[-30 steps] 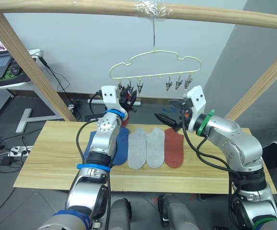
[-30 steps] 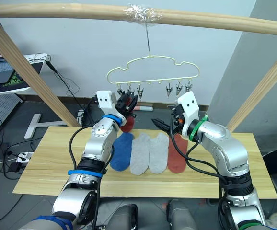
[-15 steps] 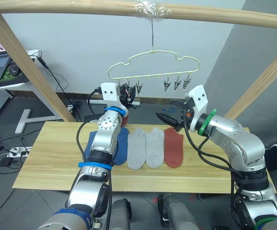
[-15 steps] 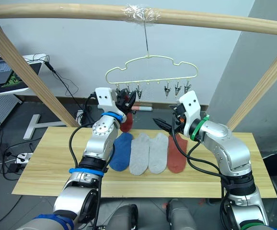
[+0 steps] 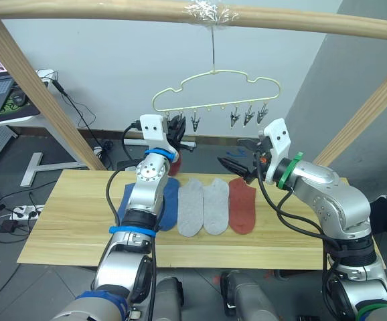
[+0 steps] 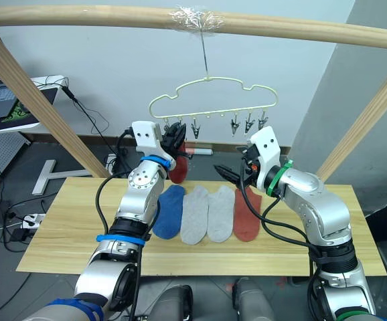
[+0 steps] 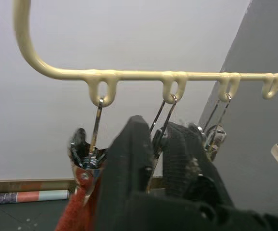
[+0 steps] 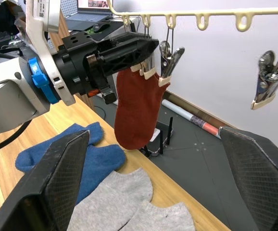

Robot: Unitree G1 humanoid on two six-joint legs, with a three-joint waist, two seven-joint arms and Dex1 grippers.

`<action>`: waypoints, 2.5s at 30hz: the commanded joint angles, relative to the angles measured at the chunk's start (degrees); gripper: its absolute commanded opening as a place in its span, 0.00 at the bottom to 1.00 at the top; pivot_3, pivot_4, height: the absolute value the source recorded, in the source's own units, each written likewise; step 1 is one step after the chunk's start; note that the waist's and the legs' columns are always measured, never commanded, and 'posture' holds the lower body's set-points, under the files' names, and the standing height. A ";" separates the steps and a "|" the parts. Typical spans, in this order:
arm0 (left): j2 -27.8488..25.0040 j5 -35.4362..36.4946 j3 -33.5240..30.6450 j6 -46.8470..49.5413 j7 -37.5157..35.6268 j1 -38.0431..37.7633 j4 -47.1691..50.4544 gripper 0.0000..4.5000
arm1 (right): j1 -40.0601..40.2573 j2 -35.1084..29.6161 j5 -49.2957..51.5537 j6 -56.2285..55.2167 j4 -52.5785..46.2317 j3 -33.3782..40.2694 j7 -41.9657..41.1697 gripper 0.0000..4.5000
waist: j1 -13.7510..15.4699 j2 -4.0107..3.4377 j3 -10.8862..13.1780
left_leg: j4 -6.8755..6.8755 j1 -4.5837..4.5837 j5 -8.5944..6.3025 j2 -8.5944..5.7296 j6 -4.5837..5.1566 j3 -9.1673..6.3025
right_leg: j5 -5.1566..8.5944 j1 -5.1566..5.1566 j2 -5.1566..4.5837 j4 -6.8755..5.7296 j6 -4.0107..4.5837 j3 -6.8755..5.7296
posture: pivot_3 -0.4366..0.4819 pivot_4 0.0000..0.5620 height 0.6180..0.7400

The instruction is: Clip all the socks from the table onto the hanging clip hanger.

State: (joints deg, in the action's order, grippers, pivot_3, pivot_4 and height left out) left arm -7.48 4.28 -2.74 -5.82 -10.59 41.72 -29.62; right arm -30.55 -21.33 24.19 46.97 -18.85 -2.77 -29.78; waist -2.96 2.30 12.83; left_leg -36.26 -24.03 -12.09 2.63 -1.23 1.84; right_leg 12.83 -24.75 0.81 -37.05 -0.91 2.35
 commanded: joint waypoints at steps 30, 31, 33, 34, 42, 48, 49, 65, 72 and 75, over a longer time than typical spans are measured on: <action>-1.80 4.10 -1.83 10.39 -4.59 -5.64 14.33 0.00 | 0.38 7.57 -21.75 -30.72 53.48 -9.55 4.86 1.00 | -0.13 0.01 -0.01 | -0.10 0.10 0.00 0.04 0.00 0.05 | -0.01 0.01 0.08 -0.17 0.00 0.08 | 0.44 0.41 1.00; -1.74 4.05 -1.80 10.54 -4.56 -5.65 14.45 0.00 | -0.02 7.66 -22.04 -31.57 54.71 -9.47 4.63 1.00 | -0.15 0.01 -0.01 | -0.10 0.11 0.00 0.04 0.00 0.05 | -0.01 0.02 0.07 -0.17 0.01 0.10 | 0.45 0.41 1.00; -1.77 4.03 -1.83 10.92 -4.58 -5.68 14.73 0.00 | -0.51 7.55 -23.34 -33.44 59.79 -9.99 3.95 1.00 | -0.13 0.01 -0.01 | -0.11 0.13 0.00 0.03 0.00 0.07 | -0.02 0.04 0.06 -0.18 0.00 0.13 | 0.45 0.41 1.00; -1.82 4.05 -1.82 11.21 -4.64 -5.71 14.96 0.00 | -0.31 7.28 -23.96 -34.71 62.19 -10.06 3.78 0.96 | -0.09 0.01 -0.01 | -0.13 0.15 0.00 0.02 0.00 0.05 | -0.02 0.08 0.06 -0.18 0.00 0.11 | 0.46 0.41 1.00; -2.05 4.06 -1.82 12.52 -5.07 -6.50 16.19 0.00 | 4.12 5.30 -24.42 -36.58 60.74 -8.93 1.32 0.39 | 0.23 0.01 -0.01 | -0.13 0.62 0.00 0.04 0.00 0.00 | -0.01 0.63 0.03 -0.12 0.00 0.06 | 0.46 0.41 1.00; -1.88 6.04 -2.41 14.61 -6.57 -6.37 16.53 0.00 | 10.26 0.16 -25.68 -36.47 47.96 -9.21 -1.10 0.01 | 0.45 0.01 -0.01 | -0.13 0.66 0.00 0.04 0.00 0.01 | -0.01 0.67 -0.01 -0.12 -0.01 0.09 | 0.46 0.42 1.00; -1.73 7.21 -2.79 15.73 -7.02 -6.34 16.87 0.00 | 11.13 -0.81 -25.78 -36.30 45.19 -9.03 -1.40 0.01 | 0.54 0.01 -0.01 | -0.13 0.66 0.00 0.03 0.00 0.02 | -0.01 0.66 -0.02 -0.11 -0.01 0.10 | 0.46 0.42 1.00; 2.64 39.18 -18.75 46.50 -0.23 -6.47 25.44 0.00 | 9.16 6.70 -24.64 -20.91 8.54 -11.84 1.04 0.01 | -0.40 -0.08 0.09 | -0.03 0.70 0.00 0.09 -0.01 -0.12 | 0.00 0.56 0.15 -0.17 -0.01 0.02 | 0.43 0.42 1.00; 2.36 41.67 -17.66 48.34 0.37 -7.81 28.18 0.00 | 5.11 11.56 -26.11 -22.16 9.35 -11.98 5.40 0.01 | -0.17 -0.07 0.08 | -0.04 0.58 -0.01 0.02 -0.02 -0.12 | 0.00 0.54 -0.01 0.02 -0.01 0.13 | 0.46 0.39 1.00; 2.23 42.49 -17.50 49.04 0.55 -8.72 29.23 0.00 | 5.66 10.08 -27.34 -24.92 9.85 -12.52 5.37 0.01 | -0.06 -0.07 0.08 | 0.02 0.56 -0.01 0.02 -0.02 -0.10 | 0.01 0.50 0.00 0.04 -0.01 0.10 | 0.46 0.39 1.00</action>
State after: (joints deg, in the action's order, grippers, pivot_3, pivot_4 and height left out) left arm -4.82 46.45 -20.45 42.36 -10.73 33.93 -1.60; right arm -24.73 -11.18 -2.79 24.09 -7.77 -15.53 -24.85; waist -3.02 2.23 12.91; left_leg -36.24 -23.47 -12.09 2.65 -1.25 1.74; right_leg 12.84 -24.25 0.81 -37.01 -0.92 2.43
